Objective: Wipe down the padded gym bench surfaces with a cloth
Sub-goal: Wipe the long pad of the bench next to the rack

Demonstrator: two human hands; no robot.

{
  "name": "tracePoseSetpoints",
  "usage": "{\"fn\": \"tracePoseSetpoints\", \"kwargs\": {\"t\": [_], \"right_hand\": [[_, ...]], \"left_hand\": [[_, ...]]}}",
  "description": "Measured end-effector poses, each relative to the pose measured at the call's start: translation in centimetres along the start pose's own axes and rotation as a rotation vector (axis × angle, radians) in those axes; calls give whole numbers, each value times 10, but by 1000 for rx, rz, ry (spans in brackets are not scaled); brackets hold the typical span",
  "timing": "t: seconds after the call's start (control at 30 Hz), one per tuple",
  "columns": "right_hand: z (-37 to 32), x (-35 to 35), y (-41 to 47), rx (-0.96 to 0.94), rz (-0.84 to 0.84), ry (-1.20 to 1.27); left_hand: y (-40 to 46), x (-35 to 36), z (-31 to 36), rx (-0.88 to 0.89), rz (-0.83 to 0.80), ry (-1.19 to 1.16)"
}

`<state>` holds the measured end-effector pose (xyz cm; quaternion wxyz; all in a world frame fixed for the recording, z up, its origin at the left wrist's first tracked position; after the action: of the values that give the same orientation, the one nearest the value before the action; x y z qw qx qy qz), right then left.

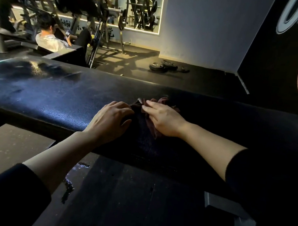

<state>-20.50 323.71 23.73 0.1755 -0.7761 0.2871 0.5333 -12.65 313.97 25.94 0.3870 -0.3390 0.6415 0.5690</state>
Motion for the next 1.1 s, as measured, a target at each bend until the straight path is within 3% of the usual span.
{"fn": "tracePoseSetpoints", "kwargs": {"t": [0.17, 0.33, 0.8, 0.97, 1.1], "right_hand": [[-11, 1, -40, -50, 43, -1], [2, -1, -23, -32, -37, 19], [118, -31, 116, 338, 58, -36], [99, -31, 97, 330, 70, 2], [51, -22, 41, 182, 52, 5]], "left_hand": [[12, 5, -3, 18, 8, -26], [29, 17, -9, 32, -32, -29], [46, 35, -52, -46, -105, -15], [47, 32, -31, -11, -104, -41], [54, 27, -17, 1, -66, -80]]}}
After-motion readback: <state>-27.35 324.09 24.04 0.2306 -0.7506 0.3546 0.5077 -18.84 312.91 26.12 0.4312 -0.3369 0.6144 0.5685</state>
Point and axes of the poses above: each hand's wrist, its own y-axis towards the middle knuckle, its own x-axis out of the palm, z = x × y, the point moved 9 cm from there along y, towards the middle knuckle, and after that the axes turned 12 degrees about y, right-handed, at the moved point
